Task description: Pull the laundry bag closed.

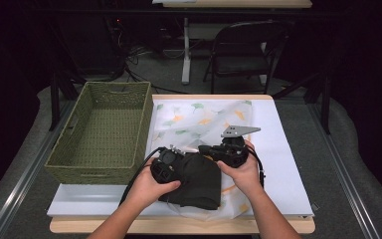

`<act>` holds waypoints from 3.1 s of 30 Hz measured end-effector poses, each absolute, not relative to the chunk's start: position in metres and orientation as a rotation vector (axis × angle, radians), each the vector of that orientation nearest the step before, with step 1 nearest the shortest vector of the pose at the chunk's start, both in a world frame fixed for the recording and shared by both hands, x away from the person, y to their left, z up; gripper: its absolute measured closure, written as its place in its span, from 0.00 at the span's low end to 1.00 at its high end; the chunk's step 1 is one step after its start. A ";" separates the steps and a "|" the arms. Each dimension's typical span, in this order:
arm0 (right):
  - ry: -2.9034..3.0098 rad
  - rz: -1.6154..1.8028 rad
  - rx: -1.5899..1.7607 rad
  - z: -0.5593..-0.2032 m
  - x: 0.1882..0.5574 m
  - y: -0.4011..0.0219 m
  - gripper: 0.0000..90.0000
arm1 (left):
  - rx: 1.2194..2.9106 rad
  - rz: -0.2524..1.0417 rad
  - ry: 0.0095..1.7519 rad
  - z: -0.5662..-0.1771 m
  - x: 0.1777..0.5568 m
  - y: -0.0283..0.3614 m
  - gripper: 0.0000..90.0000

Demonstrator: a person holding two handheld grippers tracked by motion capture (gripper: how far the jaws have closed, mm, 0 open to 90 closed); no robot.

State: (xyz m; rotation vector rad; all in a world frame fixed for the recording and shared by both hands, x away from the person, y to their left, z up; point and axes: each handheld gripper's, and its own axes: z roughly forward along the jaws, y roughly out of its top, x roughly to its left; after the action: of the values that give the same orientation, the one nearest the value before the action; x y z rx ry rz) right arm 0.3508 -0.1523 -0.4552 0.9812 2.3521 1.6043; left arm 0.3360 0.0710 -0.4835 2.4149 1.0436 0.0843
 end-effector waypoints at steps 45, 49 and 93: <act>2.324 1.747 0.942 -0.444 0.343 -0.154 1.00 | 2.293 0.174 1.123 -0.454 0.348 0.050 0.72; 2.317 1.756 0.942 -0.443 0.343 -0.153 1.00 | 2.272 0.171 1.140 -0.453 0.351 0.049 0.72; 2.340 1.639 0.999 -0.460 0.351 -0.153 1.00 | 2.293 0.160 1.082 -0.492 0.336 0.073 0.38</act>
State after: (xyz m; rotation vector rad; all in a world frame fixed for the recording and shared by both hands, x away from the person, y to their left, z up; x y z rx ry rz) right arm 0.3514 -0.1534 -0.4604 0.9995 2.3399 1.6392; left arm 0.3364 0.0726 -0.4919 2.2926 1.0824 0.1603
